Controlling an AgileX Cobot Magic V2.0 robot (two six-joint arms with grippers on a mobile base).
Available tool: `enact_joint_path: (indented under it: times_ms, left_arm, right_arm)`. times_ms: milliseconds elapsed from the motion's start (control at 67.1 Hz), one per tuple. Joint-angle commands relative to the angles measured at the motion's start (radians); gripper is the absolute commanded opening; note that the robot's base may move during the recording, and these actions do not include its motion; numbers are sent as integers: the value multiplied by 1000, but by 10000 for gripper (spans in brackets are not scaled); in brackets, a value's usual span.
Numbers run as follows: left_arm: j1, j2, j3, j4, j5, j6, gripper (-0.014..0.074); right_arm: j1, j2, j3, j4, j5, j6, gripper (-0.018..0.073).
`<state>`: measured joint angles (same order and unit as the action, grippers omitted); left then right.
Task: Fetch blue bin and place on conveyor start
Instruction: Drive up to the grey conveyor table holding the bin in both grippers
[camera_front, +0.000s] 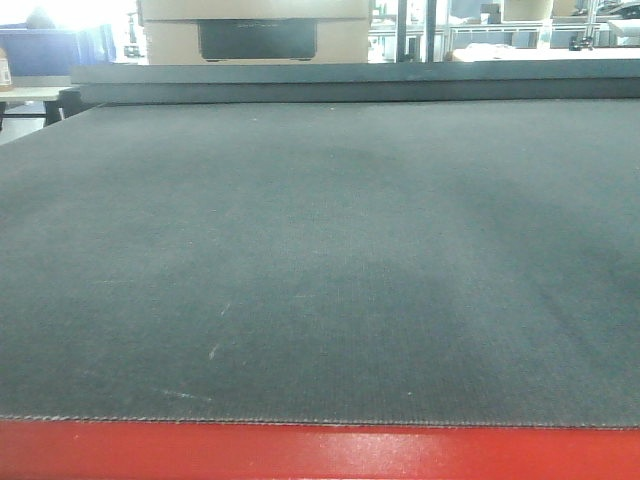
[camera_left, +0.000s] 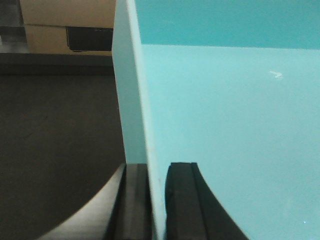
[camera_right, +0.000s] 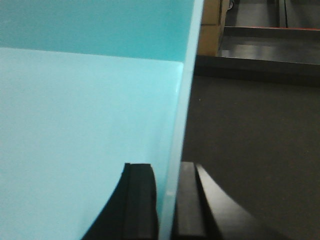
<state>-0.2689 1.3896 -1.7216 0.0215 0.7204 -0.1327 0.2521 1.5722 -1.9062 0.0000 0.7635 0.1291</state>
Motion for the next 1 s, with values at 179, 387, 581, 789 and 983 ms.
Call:
enact_joint_path:
  times_ms: [179, 387, 581, 789, 983]
  left_arm:
    - [-4, -17, -9, -35, -32, 5, -111]
    - [-4, -17, -9, -35, -32, 5, -111]
    - [-4, -17, -9, -35, -32, 5, -111]
    - [-4, -17, -9, -35, -32, 5, -111]
    - [-4, -17, -9, -35, -39, 5, -111]
  right_arm:
    - [-1, -7, -8, 0, -75, -15, -153]
    - [-1, -7, -8, 0, -75, -15, -153]
    - [-1, -7, -8, 0, -75, -15, -153]
    - [-1, -7, -8, 0, -75, -15, -153]
    - [-1, -7, -8, 0, -75, -15, -153]
